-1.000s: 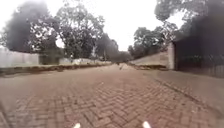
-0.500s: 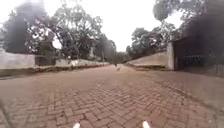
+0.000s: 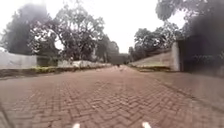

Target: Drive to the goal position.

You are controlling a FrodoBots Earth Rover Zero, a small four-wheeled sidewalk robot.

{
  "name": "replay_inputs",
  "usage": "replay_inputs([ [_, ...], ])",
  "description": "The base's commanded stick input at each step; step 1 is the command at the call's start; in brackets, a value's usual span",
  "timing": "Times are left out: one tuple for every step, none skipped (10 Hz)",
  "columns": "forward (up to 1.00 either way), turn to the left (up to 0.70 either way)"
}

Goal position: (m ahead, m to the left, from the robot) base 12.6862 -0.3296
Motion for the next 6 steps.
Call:
replay_inputs([
  [0.70,-0.35],
  [0.70,-0.32],
  [0.70,-0.15],
  [0.70,0.03],
  [0.70,0.00],
  [0.70,0.00],
])
